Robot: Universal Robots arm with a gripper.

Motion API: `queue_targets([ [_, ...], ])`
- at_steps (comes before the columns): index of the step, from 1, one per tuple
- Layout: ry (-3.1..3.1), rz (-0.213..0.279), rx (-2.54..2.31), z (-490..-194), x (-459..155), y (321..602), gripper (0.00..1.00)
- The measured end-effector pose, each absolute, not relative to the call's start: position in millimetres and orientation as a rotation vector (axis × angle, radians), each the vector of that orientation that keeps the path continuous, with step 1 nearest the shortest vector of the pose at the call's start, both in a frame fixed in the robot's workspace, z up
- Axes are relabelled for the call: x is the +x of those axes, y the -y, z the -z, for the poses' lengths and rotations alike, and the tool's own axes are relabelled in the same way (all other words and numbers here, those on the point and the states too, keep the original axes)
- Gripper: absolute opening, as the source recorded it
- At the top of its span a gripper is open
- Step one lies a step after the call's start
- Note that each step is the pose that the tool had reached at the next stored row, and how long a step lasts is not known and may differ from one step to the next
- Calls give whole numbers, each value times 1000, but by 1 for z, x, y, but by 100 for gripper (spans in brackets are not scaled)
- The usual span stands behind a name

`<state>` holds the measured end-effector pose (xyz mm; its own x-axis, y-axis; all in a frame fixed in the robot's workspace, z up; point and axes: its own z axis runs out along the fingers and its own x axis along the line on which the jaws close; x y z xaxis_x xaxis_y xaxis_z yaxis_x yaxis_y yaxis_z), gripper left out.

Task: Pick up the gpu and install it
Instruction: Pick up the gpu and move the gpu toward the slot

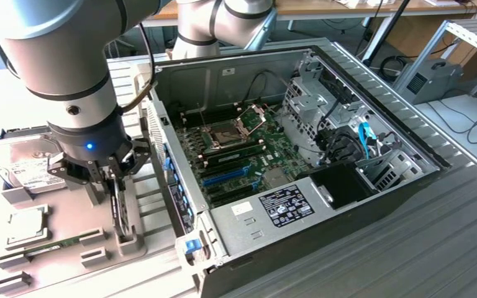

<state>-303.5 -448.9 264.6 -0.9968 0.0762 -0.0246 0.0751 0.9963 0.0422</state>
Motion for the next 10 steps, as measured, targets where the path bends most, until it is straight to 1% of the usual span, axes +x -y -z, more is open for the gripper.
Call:
queue_targets([
  [10,-3112,-64,118,-274,-303,449,26],
])
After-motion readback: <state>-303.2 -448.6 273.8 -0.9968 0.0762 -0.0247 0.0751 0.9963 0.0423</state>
